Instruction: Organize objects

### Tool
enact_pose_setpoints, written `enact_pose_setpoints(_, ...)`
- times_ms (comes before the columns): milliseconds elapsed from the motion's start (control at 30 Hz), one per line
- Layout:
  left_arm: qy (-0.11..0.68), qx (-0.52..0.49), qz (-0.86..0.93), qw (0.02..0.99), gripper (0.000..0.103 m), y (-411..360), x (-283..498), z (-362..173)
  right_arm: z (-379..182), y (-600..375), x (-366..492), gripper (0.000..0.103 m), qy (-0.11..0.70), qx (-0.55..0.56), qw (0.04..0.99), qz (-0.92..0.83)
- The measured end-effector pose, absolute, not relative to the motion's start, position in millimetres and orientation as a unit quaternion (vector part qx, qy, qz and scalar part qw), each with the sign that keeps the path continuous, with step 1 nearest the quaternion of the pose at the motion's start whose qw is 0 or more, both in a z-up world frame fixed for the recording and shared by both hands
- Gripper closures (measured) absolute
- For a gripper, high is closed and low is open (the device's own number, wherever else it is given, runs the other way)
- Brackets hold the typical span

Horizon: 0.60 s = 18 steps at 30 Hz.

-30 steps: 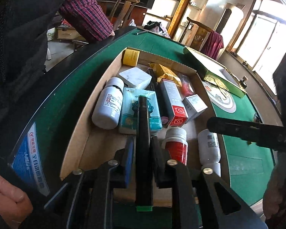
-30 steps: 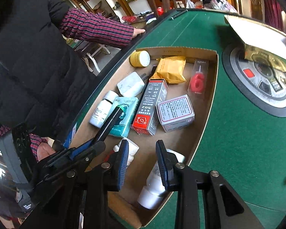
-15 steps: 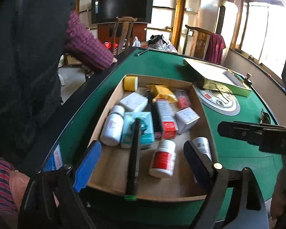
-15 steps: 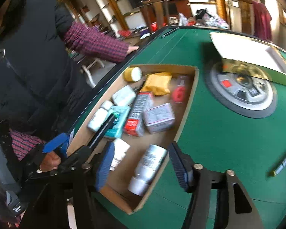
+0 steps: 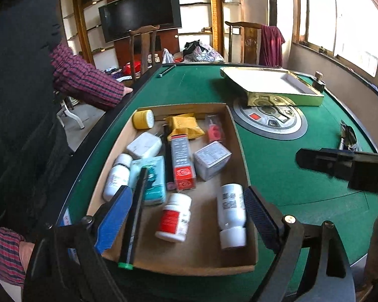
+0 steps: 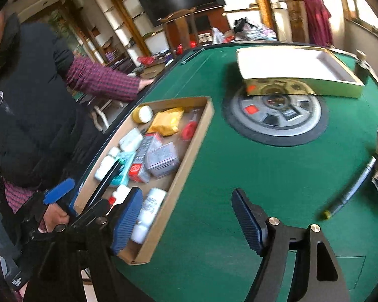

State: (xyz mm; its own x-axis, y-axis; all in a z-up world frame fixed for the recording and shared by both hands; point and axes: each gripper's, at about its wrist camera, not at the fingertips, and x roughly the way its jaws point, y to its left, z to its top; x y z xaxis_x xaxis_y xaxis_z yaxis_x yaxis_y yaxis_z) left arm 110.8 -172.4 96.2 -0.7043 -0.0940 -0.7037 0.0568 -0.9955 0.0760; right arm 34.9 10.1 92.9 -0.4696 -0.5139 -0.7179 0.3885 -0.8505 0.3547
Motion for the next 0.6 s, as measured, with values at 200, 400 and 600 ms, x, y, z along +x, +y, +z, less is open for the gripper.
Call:
enact_pose_setpoints(200, -0.054, 0.391, -0.919, 0.02, 0.013, -137, 93, 93, 91, 70, 19, 0.024, -0.115, 0.436, 0.216, -0.866)
enact_pose_setpoints(400, -0.075, 0.408, -0.91, -0.008, 0.013, -102, 74, 84, 93, 141, 7, 0.023, -0.148, 0.424, 0.155, -0.88)
enact_pose_setpoints(600, -0.08, 0.43, -0.898, -0.044, 0.013, -68, 56, 71, 87, 206, -2, 0.022, -0.169, 0.419, 0.098, -0.886)
